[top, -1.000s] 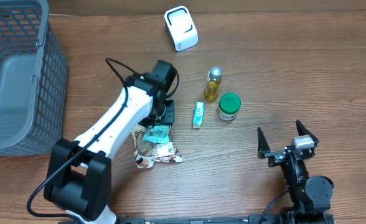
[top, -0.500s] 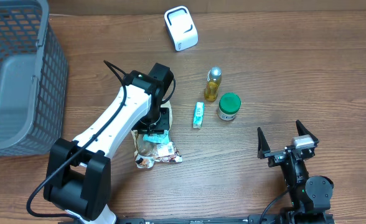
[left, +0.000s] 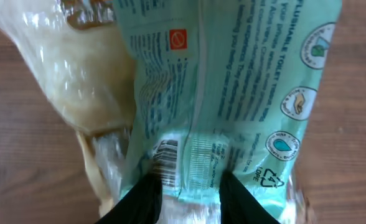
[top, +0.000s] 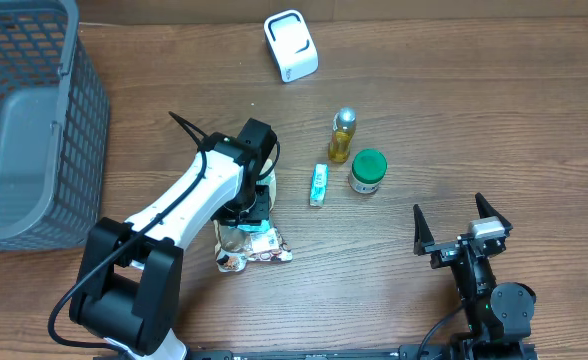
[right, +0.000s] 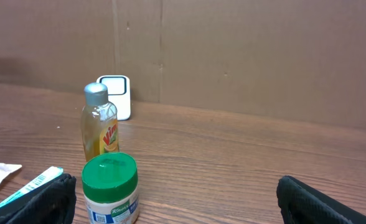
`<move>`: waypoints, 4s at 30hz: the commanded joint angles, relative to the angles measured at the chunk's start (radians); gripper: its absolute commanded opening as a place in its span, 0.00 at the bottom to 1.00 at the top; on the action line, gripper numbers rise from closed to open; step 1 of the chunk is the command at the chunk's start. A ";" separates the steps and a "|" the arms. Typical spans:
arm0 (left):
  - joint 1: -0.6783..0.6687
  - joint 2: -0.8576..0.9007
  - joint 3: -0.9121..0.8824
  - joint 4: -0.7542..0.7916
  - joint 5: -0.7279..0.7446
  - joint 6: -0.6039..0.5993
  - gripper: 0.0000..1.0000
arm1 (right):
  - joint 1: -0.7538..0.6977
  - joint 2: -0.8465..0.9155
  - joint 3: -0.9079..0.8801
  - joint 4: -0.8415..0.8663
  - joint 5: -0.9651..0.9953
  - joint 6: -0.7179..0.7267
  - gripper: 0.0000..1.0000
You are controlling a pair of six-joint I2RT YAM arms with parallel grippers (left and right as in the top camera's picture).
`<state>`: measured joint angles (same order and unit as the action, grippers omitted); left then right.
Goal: Scan the item barcode
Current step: 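Set the wipes pack and paper bag down and open the left gripper, then raise the left gripper and pull it back left beside the basket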
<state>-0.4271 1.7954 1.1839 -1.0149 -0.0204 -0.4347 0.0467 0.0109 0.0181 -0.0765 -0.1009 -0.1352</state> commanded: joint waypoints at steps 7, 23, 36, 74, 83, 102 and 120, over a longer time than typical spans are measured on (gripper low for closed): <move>0.005 0.010 -0.058 0.016 -0.030 0.016 0.40 | 0.004 -0.007 -0.010 0.003 -0.006 -0.004 1.00; 0.060 0.009 0.209 -0.111 0.020 0.028 0.55 | 0.004 -0.007 -0.010 0.003 -0.006 -0.004 1.00; 0.194 0.011 0.171 -0.107 0.146 0.030 0.46 | 0.004 -0.007 -0.010 0.003 -0.006 -0.004 1.00; 0.417 0.011 0.171 -0.095 -0.222 -0.015 1.00 | 0.004 -0.007 -0.010 0.003 -0.006 -0.004 1.00; 0.417 0.011 0.171 -0.095 -0.222 -0.015 1.00 | 0.004 -0.007 -0.010 0.003 -0.006 -0.004 1.00; 0.417 0.011 0.171 -0.095 -0.223 -0.015 1.00 | 0.004 -0.007 -0.010 0.003 -0.006 -0.004 1.00; 0.417 0.011 0.171 -0.095 -0.222 -0.015 0.99 | 0.004 -0.007 -0.010 0.003 -0.006 -0.004 1.00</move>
<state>-0.0170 1.7958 1.3617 -1.1107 -0.2218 -0.4427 0.0467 0.0109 0.0181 -0.0769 -0.1009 -0.1356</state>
